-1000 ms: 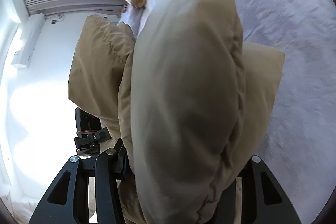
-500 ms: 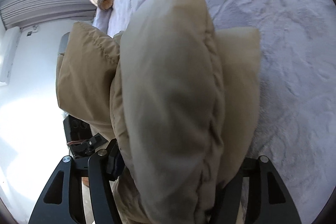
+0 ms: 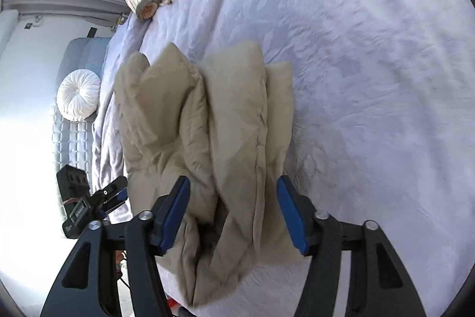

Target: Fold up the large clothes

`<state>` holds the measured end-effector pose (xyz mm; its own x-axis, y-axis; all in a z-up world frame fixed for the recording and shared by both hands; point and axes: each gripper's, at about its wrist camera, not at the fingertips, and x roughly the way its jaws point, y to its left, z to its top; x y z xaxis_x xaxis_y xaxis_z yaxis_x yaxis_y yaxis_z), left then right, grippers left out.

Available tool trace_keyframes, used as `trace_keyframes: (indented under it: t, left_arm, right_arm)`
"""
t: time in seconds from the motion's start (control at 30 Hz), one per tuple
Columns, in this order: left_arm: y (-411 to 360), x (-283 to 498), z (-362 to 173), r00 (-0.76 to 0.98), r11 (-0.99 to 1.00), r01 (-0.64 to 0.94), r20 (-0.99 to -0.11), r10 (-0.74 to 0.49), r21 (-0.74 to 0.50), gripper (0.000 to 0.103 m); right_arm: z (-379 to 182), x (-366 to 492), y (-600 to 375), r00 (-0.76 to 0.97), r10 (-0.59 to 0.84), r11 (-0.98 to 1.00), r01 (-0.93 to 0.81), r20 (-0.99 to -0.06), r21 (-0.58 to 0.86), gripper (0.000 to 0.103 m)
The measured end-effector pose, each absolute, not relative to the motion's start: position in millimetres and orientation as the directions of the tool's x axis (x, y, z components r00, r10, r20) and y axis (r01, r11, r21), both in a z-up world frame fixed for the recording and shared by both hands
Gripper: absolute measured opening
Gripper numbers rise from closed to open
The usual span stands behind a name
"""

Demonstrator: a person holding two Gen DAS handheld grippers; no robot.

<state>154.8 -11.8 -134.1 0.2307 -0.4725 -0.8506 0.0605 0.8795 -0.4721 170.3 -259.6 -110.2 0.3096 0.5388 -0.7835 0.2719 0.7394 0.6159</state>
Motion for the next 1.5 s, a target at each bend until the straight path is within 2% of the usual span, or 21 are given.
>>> trace_keyframes:
  t: [0.1, 0.23, 0.33, 0.43, 0.5, 0.6, 0.73, 0.83, 0.97, 1.03, 1.07, 1.1, 1.17, 1.2, 1.23, 1.27, 1.3, 1.33, 1.5]
  left_arm:
    - [-11.4, 138.5, -132.1, 0.233, 0.898, 0.089, -0.868, -0.439, -0.431, 0.1]
    - [-15.5, 121.9, -146.0, 0.18, 0.888, 0.117, -0.87, -0.459, -0.444, 0.1]
    - [-35.4, 106.6, -152.6, 0.15, 0.89, 0.172, -0.882, -0.447, -0.422, 0.1]
    - [-47.8, 101.9, -163.3, 0.156, 0.901, 0.209, -0.897, -0.414, -0.379, 0.101]
    - [-56.4, 97.5, -169.0, 0.141, 0.904, 0.216, -0.904, -0.402, -0.368, 0.101]
    - [-71.2, 90.9, -180.7, 0.133, 0.91, 0.26, -0.921, -0.366, -0.324, 0.102]
    - [-79.5, 82.2, -185.1, 0.145, 0.916, 0.275, -0.93, -0.339, -0.291, 0.102]
    - [-84.3, 84.0, -184.5, 0.144, 0.921, 0.244, -0.928, -0.344, -0.304, 0.102]
    - [-85.5, 83.0, -183.9, 0.137, 0.919, 0.24, -0.927, -0.35, -0.312, 0.102]
    - [-84.8, 82.4, -186.0, 0.135, 0.918, 0.24, -0.925, -0.354, -0.316, 0.102]
    - [-79.7, 83.6, -190.6, 0.133, 0.917, 0.239, -0.925, -0.356, -0.319, 0.102]
    - [-77.6, 85.6, -189.3, 0.131, 0.917, 0.237, -0.924, -0.359, -0.322, 0.102]
    - [-67.2, 96.3, -187.2, 0.127, 0.915, 0.237, -0.924, -0.361, -0.326, 0.102]
    - [-66.6, 96.8, -187.8, 0.125, 0.915, 0.236, -0.924, -0.363, -0.327, 0.102]
    - [-65.3, 97.9, -186.5, 0.125, 0.915, 0.232, -0.923, -0.365, -0.33, 0.102]
    - [-62.7, 100.1, -185.3, 0.126, 0.916, 0.226, -0.922, -0.366, -0.333, 0.102]
    - [-61.4, 102.1, -184.4, 0.126, 0.916, 0.217, -0.921, -0.369, -0.337, 0.102]
    - [-60.6, 103.4, -183.2, 0.125, 0.916, 0.213, -0.92, -0.371, -0.341, 0.102]
    - [-72.6, 107.3, -180.7, 0.128, 0.924, 0.244, -0.934, -0.333, -0.296, 0.102]
  right_arm:
    - [-87.8, 155.8, -249.2, 0.334, 0.507, 0.765, 0.249, -0.795, 0.593, 0.033]
    - [-57.3, 151.5, -201.1, 0.354, 0.503, 0.799, 0.157, -0.788, 0.58, 0.032]
    - [-55.0, 140.4, -164.3, 0.323, 0.457, 0.856, 0.092, -0.829, 0.508, 0.032]
    - [-77.9, 137.2, -147.0, 0.276, 0.347, 0.917, 0.1, -0.896, 0.386, 0.027]
    - [-104.9, 133.0, -149.3, 0.228, 0.255, 0.945, 0.147, -0.94, 0.292, 0.017]
    - [-151.3, 124.0, -168.8, 0.148, 0.28, 0.913, 0.266, -0.949, 0.311, 0.006]
    - [-185.3, 115.3, -176.4, 0.102, 0.3, 0.893, 0.319, -0.948, 0.317, 0.002]
    - [-173.4, 114.3, -177.9, 0.103, 0.295, 0.893, 0.325, -0.95, 0.313, 0.003]
    - [-116.6, 116.5, -187.1, 0.275, 0.322, 0.877, 0.273, -0.906, 0.394, 0.011]
    - [-84.2, 131.1, -195.4, 0.375, 0.306, 0.883, 0.23, -0.875, 0.408, 0.046]
    - [-76.6, 140.0, -200.4, 0.404, 0.313, 0.878, 0.222, -0.86, 0.424, 0.078]
    - [-70.7, 152.7, -208.7, 0.446, 0.344, 0.858, 0.209, -0.826, 0.47, 0.081]
    - [-70.8, 176.7, -222.5, 0.476, 0.383, 0.823, 0.214, -0.792, 0.526, 0.075]
    - [-77.8, 191.2, -230.4, 0.472, 0.402, 0.803, 0.231, -0.784, 0.55, 0.064]
    - [-85.6, 203.2, -239.6, 0.463, 0.432, 0.773, 0.251, -0.774, 0.583, 0.056]
    - [-97.4, 216.0, -244.5, 0.444, 0.471, 0.736, 0.279, -0.762, 0.617, 0.042]
    - [-108.3, 226.7, -245.5, 0.424, 0.513, 0.7, 0.296, -0.746, 0.65, 0.02]
    - [-114.4, 230.3, -246.5, 0.41, 0.537, 0.685, 0.298, -0.737, 0.665, 0.007]
    - [-152.9, 254.9, -229.6, 0.308, 0.404, 0.801, 0.335, -0.861, 0.496, 0.003]
